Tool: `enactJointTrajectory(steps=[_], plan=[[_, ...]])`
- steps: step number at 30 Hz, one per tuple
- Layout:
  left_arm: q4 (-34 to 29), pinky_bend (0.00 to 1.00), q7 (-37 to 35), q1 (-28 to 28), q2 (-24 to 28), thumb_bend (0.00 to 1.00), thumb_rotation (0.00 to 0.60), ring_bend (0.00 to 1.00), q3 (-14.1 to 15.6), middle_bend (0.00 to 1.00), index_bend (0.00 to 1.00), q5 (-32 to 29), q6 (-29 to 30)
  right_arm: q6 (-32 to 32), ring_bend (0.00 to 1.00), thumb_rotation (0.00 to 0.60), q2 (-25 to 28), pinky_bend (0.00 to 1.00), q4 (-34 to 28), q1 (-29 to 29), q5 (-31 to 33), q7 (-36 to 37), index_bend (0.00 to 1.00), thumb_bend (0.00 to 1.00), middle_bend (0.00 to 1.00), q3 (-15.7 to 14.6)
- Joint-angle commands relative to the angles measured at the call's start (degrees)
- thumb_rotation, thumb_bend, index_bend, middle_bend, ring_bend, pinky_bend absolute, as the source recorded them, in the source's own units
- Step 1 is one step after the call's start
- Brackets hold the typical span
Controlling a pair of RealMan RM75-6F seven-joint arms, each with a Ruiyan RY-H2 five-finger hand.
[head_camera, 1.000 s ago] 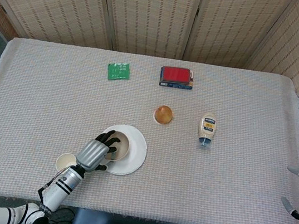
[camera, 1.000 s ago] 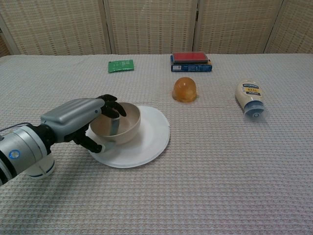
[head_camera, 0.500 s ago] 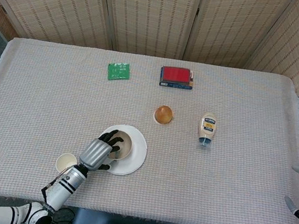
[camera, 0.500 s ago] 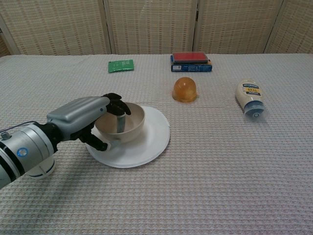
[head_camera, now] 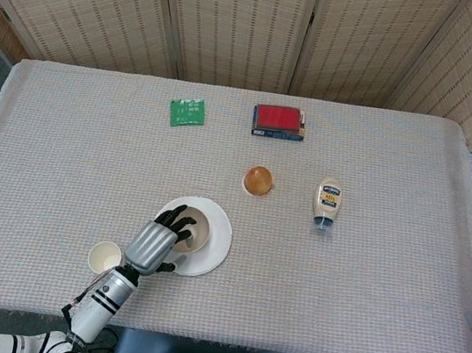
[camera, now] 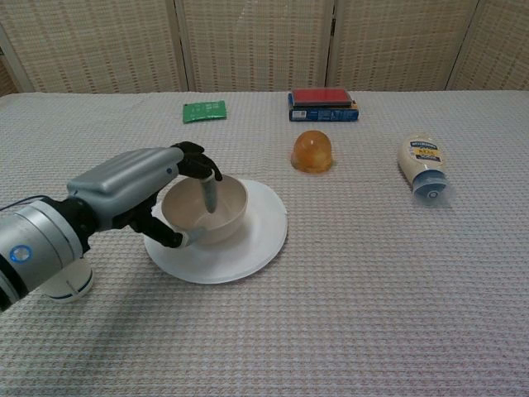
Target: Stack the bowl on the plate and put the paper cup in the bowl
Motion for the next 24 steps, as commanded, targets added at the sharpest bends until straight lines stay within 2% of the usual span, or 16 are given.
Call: enactJointTrajectory(steps=[1, 6, 15, 24], plan=[[-3.58, 0.2, 2.29, 1.06, 3.04, 0.33, 0.6, 0.03, 0.1, 0.26, 0.46, -0.31, 1.47, -0.05, 0.0, 0.6, -0.09, 0.0, -0.08, 0.01, 0.07, -0.16, 0.17, 0.28, 0.01, 0.12], [-10.62, 0.2, 5.09, 3.06, 8.91, 0.31, 0.6, 0.03, 0.29, 0.26, 0.41, -1.81, 3.59, -0.28, 0.0, 0.6, -0.29, 0.0, -0.32, 0.04, 0.16, -1.0, 0.17, 0.28, 0.01, 0.27], [-18.62, 0.2, 6.44, 7.31, 18.55, 0.24, 0.6, 0.03, 2.23, 0.25, 0.33, -3.32, 7.23, -0.92, 0.0, 0.6, -0.54, 0.0, -0.55, 0.33, 0.19, -2.1, 0.17, 0.28, 0.01, 0.49], [-28.36, 0.2, 1.66, 8.94, 31.64, 0.21, 0.6, 0.03, 5.35, 0.24, 0.29, -7.59, 1.98, -1.45, 0.0, 0.6, -0.66, 0.0, -0.97, 0.53, 0.14, -3.22, 0.17, 0.28, 0.01, 0.57]])
